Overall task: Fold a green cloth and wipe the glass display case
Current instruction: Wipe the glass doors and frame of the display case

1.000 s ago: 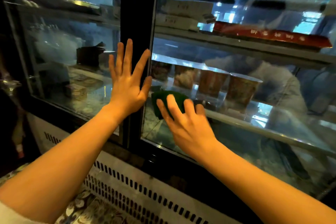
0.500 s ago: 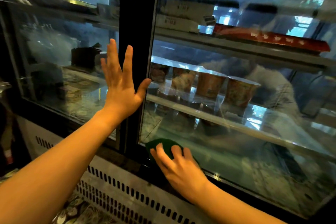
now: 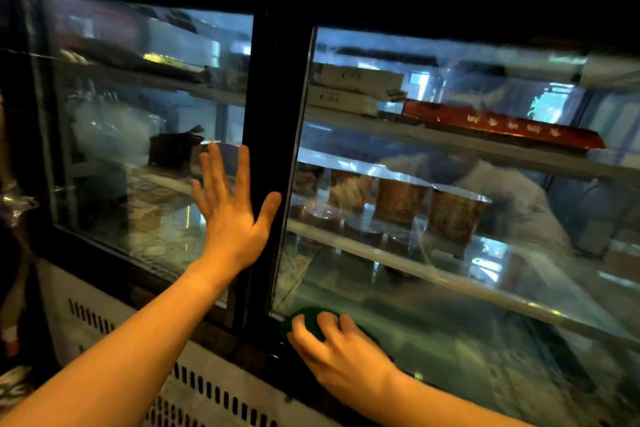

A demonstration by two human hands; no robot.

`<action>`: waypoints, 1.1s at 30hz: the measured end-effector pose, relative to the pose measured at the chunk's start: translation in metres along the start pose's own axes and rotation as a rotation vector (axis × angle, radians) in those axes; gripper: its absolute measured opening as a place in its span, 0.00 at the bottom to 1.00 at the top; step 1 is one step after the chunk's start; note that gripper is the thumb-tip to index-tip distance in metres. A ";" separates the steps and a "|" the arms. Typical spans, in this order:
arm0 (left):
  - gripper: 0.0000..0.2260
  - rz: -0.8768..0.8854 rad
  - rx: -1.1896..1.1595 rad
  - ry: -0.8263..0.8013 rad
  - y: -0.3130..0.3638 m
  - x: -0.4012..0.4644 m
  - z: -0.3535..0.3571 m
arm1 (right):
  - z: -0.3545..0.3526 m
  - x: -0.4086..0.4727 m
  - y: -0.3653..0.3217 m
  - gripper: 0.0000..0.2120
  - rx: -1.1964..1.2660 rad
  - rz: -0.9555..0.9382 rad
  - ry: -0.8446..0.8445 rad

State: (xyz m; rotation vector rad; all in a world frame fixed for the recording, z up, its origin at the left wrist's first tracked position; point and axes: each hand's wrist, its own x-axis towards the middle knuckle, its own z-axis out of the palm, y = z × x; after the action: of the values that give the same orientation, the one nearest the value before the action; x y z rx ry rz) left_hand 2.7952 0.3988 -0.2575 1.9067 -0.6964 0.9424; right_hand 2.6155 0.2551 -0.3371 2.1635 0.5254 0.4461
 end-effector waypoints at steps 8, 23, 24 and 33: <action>0.31 0.041 0.035 -0.071 -0.020 -0.002 -0.014 | -0.053 0.037 0.068 0.25 -0.088 0.035 0.083; 0.29 0.084 -0.013 -0.053 -0.028 0.000 -0.014 | -0.148 0.072 0.204 0.31 -0.313 0.370 0.190; 0.29 0.080 -0.016 -0.048 -0.027 0.001 -0.013 | -0.153 0.075 0.215 0.31 -0.313 0.395 0.181; 0.28 0.091 -0.036 -0.031 -0.029 0.000 -0.012 | -0.176 0.077 0.245 0.29 -0.260 0.512 0.205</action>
State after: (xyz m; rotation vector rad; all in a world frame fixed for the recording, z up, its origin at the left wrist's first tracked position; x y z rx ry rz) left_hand 2.8135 0.4229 -0.2668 1.8742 -0.8193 0.9528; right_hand 2.6480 0.2732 -0.0280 1.9933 0.0058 0.9660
